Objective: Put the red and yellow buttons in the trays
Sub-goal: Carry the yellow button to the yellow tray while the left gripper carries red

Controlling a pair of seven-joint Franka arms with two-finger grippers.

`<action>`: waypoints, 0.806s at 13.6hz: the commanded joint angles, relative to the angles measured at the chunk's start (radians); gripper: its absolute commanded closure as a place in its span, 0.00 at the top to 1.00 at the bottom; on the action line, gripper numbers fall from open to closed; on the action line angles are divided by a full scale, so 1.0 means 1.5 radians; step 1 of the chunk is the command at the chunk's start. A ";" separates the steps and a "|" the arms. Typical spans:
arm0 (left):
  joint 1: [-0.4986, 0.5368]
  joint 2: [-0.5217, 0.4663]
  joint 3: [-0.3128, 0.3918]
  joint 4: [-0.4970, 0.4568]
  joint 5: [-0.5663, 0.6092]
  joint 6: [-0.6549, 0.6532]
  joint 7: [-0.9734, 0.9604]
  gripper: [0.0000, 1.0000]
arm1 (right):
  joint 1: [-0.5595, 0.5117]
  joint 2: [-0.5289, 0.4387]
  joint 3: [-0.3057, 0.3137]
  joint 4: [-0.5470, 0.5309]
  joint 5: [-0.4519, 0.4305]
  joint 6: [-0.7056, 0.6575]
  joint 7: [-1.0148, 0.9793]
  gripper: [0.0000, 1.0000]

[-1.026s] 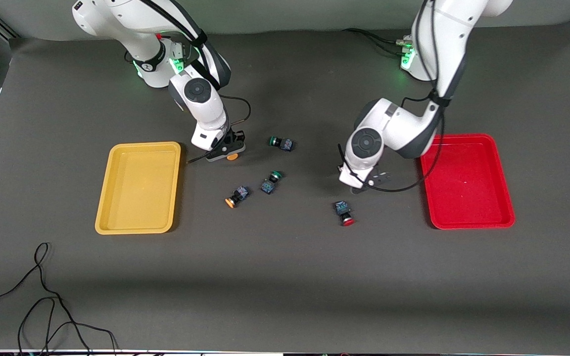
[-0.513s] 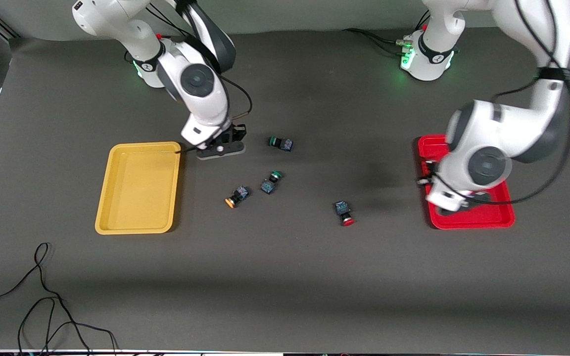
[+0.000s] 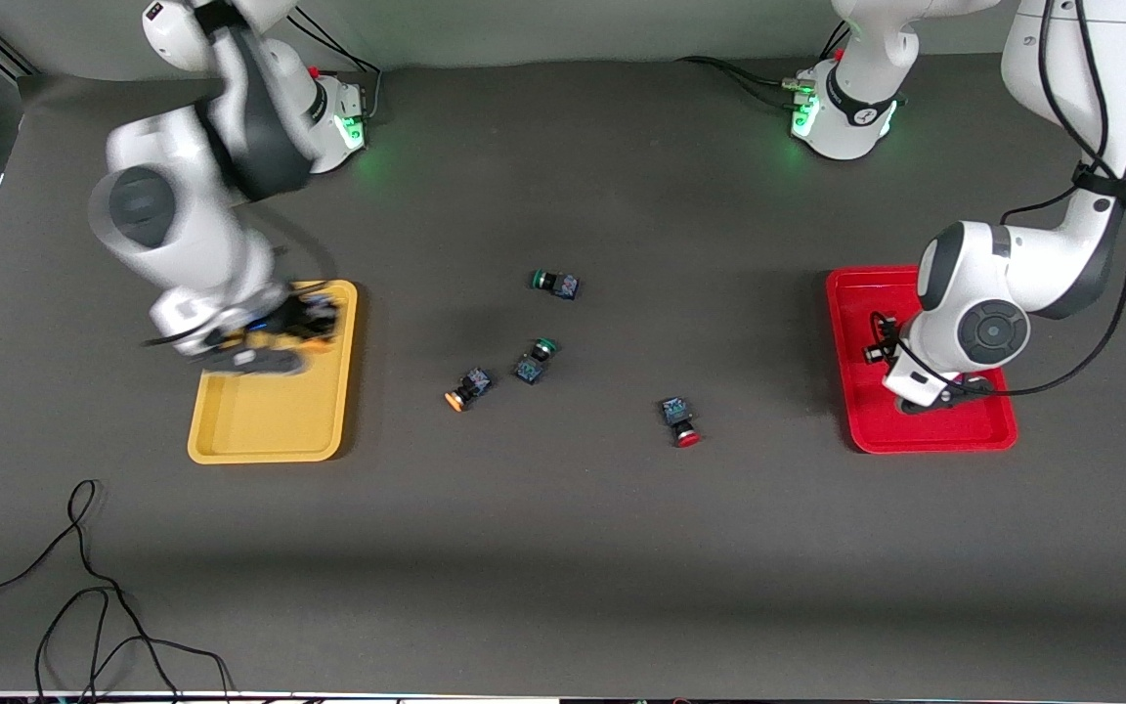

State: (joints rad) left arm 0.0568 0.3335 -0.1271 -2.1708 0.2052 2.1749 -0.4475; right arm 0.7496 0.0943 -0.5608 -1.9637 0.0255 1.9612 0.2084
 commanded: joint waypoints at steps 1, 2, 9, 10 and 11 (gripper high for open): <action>0.028 -0.024 -0.007 -0.022 0.009 0.005 0.036 0.00 | 0.005 0.006 -0.127 -0.062 0.017 0.051 -0.178 0.16; 0.035 -0.025 -0.007 -0.029 0.009 0.008 0.054 0.00 | -0.002 0.021 -0.158 -0.106 0.039 0.116 -0.245 0.16; 0.025 -0.024 -0.008 -0.085 0.019 0.066 0.058 1.00 | -0.048 0.285 -0.162 -0.141 0.367 0.275 -0.556 0.16; 0.024 -0.029 -0.010 -0.083 0.019 0.052 0.057 1.00 | -0.048 0.287 -0.162 -0.134 0.368 0.271 -0.559 0.17; 0.021 -0.029 -0.013 -0.071 0.018 0.031 0.057 1.00 | -0.049 0.285 -0.163 -0.133 0.368 0.270 -0.558 0.28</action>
State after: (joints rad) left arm 0.1000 0.3296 -0.1428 -2.2708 0.2213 2.2653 -0.3720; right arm 0.6742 0.5107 -0.7962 -2.2023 0.5463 2.3784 -0.5937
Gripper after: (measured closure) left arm 0.330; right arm 0.670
